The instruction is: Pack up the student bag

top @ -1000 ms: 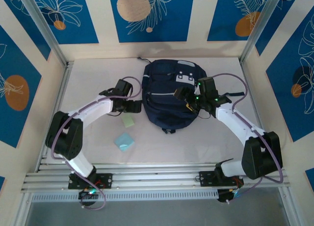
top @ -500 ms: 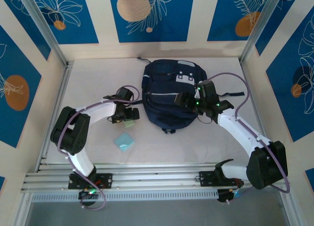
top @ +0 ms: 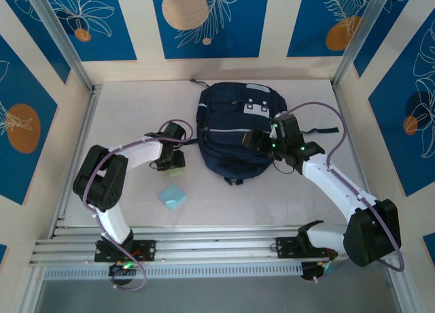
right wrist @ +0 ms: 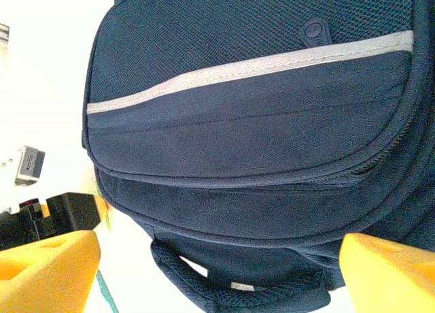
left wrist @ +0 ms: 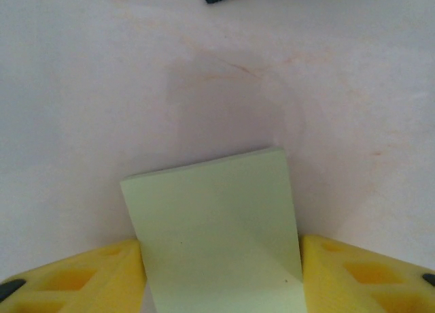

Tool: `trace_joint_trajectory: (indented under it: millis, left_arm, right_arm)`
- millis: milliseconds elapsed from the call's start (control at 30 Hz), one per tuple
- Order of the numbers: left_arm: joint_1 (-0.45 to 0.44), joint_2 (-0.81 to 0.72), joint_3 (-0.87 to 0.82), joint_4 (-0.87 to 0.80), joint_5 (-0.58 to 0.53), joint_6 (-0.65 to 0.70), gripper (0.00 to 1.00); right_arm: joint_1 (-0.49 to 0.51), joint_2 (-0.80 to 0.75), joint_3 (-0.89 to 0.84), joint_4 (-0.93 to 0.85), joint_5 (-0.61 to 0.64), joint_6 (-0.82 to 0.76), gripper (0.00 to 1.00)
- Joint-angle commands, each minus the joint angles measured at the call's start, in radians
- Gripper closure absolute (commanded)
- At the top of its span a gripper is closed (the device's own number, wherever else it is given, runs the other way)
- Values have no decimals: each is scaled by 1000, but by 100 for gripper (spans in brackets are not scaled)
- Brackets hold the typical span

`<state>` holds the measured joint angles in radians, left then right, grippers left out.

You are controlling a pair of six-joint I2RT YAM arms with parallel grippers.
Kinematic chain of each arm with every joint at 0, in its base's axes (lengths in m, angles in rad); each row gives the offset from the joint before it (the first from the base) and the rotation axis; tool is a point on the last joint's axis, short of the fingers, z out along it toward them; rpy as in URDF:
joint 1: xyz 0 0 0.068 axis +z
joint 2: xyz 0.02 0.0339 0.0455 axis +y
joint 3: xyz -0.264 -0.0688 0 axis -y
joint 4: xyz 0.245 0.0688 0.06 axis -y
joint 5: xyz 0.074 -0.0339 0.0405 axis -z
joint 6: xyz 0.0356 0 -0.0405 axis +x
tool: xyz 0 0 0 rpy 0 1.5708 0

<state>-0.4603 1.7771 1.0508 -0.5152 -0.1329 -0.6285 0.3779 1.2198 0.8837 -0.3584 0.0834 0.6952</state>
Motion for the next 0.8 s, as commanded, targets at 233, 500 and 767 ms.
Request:
trace_joint_trajectory:
  millis: [233,500,767]
  left_arm:
    - [-1,-57,36,55,83,-14,54]
    - [-1,-198,98,118,175,-87,52]
    - [-8,-254,1,411,340,-362,54]
  right_arm:
    - [68,30,-7,66,-32,-44,9]
    - [164,69,-44,249,-135,-14,10]
    - [288,109,-139,606,-168,18,12]
